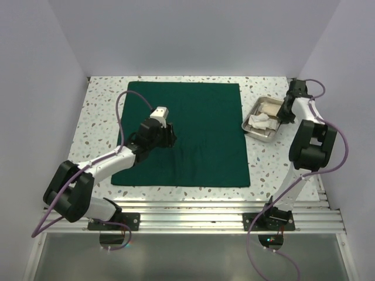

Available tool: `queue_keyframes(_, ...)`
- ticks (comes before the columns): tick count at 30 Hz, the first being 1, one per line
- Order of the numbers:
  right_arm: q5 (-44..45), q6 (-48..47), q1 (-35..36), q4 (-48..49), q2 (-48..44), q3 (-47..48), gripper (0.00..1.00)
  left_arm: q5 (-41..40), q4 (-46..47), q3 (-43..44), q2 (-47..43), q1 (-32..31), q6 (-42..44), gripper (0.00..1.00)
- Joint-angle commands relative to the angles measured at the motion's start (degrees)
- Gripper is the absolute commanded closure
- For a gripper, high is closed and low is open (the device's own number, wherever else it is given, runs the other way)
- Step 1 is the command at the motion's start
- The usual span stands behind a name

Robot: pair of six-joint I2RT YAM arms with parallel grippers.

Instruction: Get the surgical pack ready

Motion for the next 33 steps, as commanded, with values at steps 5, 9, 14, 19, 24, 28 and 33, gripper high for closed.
queue_keyframes(5,0.47,2.98,-1.33,0.64,-13.06,-3.95,1.0,0.22,1.55,-1.63,-2.22,-0.68,0.67,0.45)
queue_keyframes(9,-4.28,4.04,-1.25,0.9,-16.31,-5.88,1.0,-0.75,1.12,-2.07,-2.75,-0.77,0.41,0.45)
queue_keyframes(14,-9.29,5.88,0.68,2.12,-19.39,-10.71,1.0,-2.5,-0.11,-2.07,-3.36,-0.68,-0.64,0.45)
queue_keyframes(19,-8.34,9.48,7.0,1.78,-22.03,-15.11,1.0,-4.53,-1.17,-2.86,-4.94,-0.68,-2.31,0.46)
queue_keyframes(24,-3.79,17.63,17.88,3.09,-25.1,-19.58,1.0,-7.78,-1.7,-5.05,-7.58,-0.6,-3.02,0.45)
queue_keyframes(28,2.1,27.31,25.81,4.41,-28.45,-23.19,1.0,-9.97,-2.23,-5.84,-9.08,-0.6,-3.28,0.45)
queue_keyframes(33,6.15,39.7,31.87,9.07,-32.58,-30.83,1.0,-11.56,-2.23,-6.9,-9.34,-0.51,-3.9,0.45)
